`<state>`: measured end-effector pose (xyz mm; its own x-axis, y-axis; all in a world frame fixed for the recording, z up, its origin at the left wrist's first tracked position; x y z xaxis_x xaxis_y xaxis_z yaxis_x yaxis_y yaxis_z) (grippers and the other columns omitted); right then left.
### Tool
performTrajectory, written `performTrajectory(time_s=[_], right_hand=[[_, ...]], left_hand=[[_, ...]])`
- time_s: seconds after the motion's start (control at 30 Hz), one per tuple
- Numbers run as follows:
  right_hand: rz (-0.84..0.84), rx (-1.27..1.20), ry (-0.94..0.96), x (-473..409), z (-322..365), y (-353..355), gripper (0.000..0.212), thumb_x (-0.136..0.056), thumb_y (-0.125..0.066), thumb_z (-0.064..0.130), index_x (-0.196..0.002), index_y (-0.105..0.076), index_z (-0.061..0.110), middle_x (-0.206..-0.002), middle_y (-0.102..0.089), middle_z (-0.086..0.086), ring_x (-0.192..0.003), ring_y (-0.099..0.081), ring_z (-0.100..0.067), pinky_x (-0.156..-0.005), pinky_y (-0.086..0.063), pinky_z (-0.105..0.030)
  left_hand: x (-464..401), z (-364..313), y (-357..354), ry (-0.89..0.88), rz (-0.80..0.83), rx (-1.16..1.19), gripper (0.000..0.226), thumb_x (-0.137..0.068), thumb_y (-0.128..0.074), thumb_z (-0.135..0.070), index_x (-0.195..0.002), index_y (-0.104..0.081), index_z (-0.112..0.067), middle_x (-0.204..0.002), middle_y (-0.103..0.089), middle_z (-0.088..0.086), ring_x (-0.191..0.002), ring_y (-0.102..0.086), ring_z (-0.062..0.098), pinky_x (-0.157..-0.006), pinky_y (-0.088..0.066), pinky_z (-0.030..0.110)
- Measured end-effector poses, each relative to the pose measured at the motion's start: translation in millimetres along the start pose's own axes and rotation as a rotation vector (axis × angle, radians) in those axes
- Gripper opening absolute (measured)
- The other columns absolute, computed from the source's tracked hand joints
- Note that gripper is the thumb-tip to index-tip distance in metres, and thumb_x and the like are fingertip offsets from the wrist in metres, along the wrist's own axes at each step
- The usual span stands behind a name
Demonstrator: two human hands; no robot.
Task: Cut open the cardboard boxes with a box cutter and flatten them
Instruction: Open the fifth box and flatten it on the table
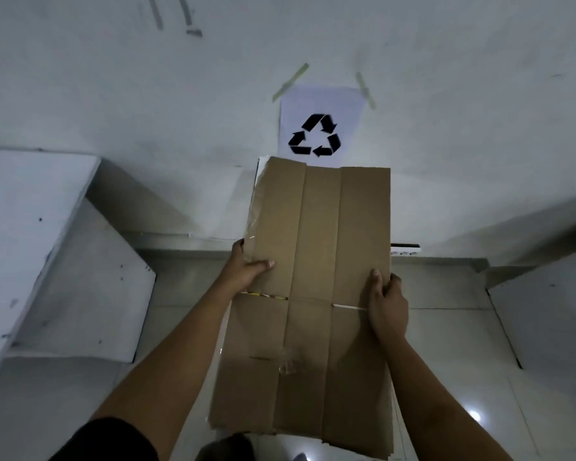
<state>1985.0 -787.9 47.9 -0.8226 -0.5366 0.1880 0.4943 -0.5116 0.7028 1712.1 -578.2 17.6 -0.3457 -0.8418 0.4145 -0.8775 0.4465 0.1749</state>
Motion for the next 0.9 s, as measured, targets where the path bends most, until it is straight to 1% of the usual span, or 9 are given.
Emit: performTrajectory(time_s=[0.1, 0.2, 0.27, 0.33, 0.4, 0.53, 0.67, 0.77, 0.9], right_hand=[[0.041, 0.023, -0.012, -34, -29, -35, 0.063, -0.098, -0.03, 0.067, -0.138, -0.042, 0.019, -0.121, -0.066, -0.011, -0.106, -0.064, -0.036, -0.091, -0.052, -0.049], [0.063, 0.031, -0.023, -67, -65, -80, 0.061, -0.1, -0.033, 0.063, -0.139, -0.043, 0.017, -0.123, -0.064, -0.013, -0.111, -0.061, -0.038, -0.091, -0.048, -0.047], [0.072, 0.026, -0.031, -86, -95, -111, 0.059, -0.101, -0.034, 0.059, -0.138, -0.045, 0.015, -0.123, -0.064, -0.014, -0.112, -0.06, -0.038, -0.091, -0.047, -0.045], [0.084, 0.022, -0.028, -107, -130, -147, 0.059, -0.101, -0.034, 0.059, -0.138, -0.045, 0.015, -0.122, -0.064, -0.013, -0.11, -0.061, -0.037, -0.09, -0.047, -0.044], [0.093, 0.011, -0.01, -128, -169, -186, 0.061, -0.099, -0.033, 0.062, -0.138, -0.045, 0.016, -0.12, -0.065, -0.011, -0.106, -0.062, -0.033, -0.089, -0.048, -0.044], [0.134, 0.0, 0.011, -169, -243, -261, 0.06, -0.099, -0.033, 0.061, -0.138, -0.044, 0.016, -0.115, -0.065, -0.008, -0.092, -0.059, -0.023, -0.083, -0.049, -0.039], [0.13, 0.007, 0.018, -203, -304, -322, 0.058, -0.1, -0.033, 0.059, -0.137, -0.044, 0.015, -0.117, -0.065, -0.01, -0.103, -0.063, -0.033, -0.083, -0.048, -0.039], [0.118, 0.018, 0.006, -219, -347, -364, 0.058, -0.101, -0.034, 0.059, -0.137, -0.044, 0.016, -0.116, -0.066, -0.011, -0.106, -0.063, -0.036, -0.085, -0.049, -0.041], [0.113, 0.003, 0.014, -235, -392, -412, 0.058, -0.101, -0.033, 0.059, -0.138, -0.044, 0.016, -0.119, -0.066, -0.013, -0.109, -0.062, -0.038, -0.087, -0.048, -0.043]], left_hand=[[-33, 40, -14, 0.066, 0.018, 0.009, 0.081, -0.084, -0.078, -0.018, -0.147, -0.028, -0.015, -0.125, -0.056, 0.0, -0.114, -0.057, 0.02, -0.089, -0.045, 0.028], [-72, 89, -27, 0.094, 0.031, -0.009, 0.078, -0.086, -0.075, -0.013, -0.148, -0.027, -0.014, -0.127, -0.057, 0.001, -0.109, -0.057, 0.016, -0.08, -0.045, 0.021], [-99, 128, -40, 0.102, 0.059, -0.012, 0.082, -0.086, -0.076, -0.014, -0.149, -0.025, -0.014, -0.134, -0.055, 0.004, -0.113, -0.056, 0.017, -0.087, -0.047, 0.025], [-127, 171, -52, 0.107, 0.079, -0.023, 0.086, -0.085, -0.077, -0.019, -0.151, -0.023, -0.017, -0.135, -0.053, 0.002, -0.117, -0.055, 0.019, -0.096, -0.047, 0.033], [-154, 217, -66, 0.118, 0.088, -0.036, 0.089, -0.083, -0.079, -0.023, -0.152, -0.022, -0.019, -0.137, -0.052, 0.002, -0.119, -0.055, 0.021, -0.102, -0.047, 0.039], [-206, 305, -93, 0.145, 0.044, -0.045, 0.085, -0.084, -0.078, -0.02, -0.15, -0.025, -0.018, -0.134, -0.052, 0.002, -0.113, -0.055, 0.019, -0.096, -0.048, 0.036], [-250, 375, -117, 0.147, -0.006, -0.052, 0.081, -0.085, -0.077, -0.013, -0.149, -0.028, -0.016, -0.131, -0.053, 0.003, -0.11, -0.053, 0.019, -0.088, -0.045, 0.03], [-280, 426, -129, 0.149, -0.032, -0.067, 0.083, -0.083, -0.079, -0.014, -0.15, -0.029, -0.016, -0.138, -0.053, 0.008, -0.112, -0.054, 0.021, -0.093, -0.046, 0.034], [-312, 482, -140, 0.149, -0.047, -0.081, 0.083, -0.083, -0.079, -0.015, -0.15, -0.029, -0.018, -0.138, -0.052, 0.01, -0.113, -0.053, 0.023, -0.096, -0.047, 0.038]])
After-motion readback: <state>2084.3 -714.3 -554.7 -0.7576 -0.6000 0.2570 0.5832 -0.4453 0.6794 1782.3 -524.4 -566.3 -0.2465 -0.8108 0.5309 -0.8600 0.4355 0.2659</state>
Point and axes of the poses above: each hand's wrist, its own x-axis away from the middle knuckle, its own y-axis out of the back of the hand, z = x × y, the point moved 8 cm from there along -x, towards the middle knuckle
